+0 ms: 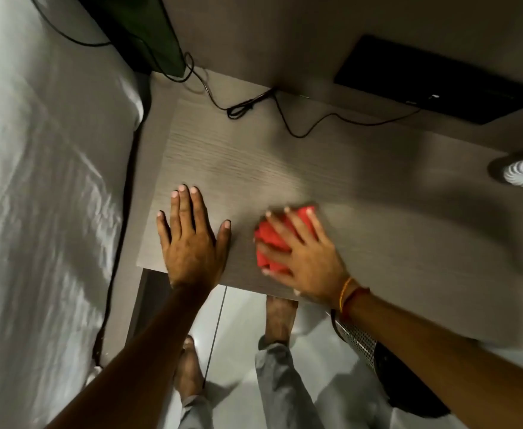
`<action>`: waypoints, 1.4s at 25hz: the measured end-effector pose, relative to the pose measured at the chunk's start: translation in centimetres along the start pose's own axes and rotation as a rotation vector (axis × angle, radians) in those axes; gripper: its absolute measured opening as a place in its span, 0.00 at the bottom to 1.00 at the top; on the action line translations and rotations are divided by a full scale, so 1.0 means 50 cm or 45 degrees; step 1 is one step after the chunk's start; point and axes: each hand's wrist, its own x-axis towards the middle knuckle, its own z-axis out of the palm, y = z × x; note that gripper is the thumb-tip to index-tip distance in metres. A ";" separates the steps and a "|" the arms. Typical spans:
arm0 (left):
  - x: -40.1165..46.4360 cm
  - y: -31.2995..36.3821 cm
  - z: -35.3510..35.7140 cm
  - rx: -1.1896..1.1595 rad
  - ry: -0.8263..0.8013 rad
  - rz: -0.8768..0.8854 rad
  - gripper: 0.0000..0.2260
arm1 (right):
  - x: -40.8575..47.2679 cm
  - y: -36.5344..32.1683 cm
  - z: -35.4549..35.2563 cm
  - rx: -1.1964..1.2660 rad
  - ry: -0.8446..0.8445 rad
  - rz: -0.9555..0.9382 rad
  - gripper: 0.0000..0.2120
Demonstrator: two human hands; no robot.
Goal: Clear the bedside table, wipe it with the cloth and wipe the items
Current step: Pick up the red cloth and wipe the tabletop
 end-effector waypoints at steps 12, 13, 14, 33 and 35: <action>-0.015 0.061 0.015 -0.030 0.055 -0.121 0.40 | 0.031 0.054 -0.022 0.049 0.041 0.510 0.34; -0.015 0.064 0.017 -0.034 0.063 -0.134 0.40 | -0.024 0.021 -0.006 0.049 0.013 0.411 0.34; -0.015 0.066 0.019 -0.039 0.071 -0.135 0.40 | -0.077 0.004 0.006 0.031 -0.024 0.311 0.33; -0.048 0.114 0.026 0.124 0.046 0.130 0.33 | -0.237 0.161 0.008 0.010 -0.010 0.491 0.34; -0.047 0.113 0.029 0.135 0.064 0.158 0.34 | -0.330 0.167 0.021 -0.054 -0.083 0.252 0.34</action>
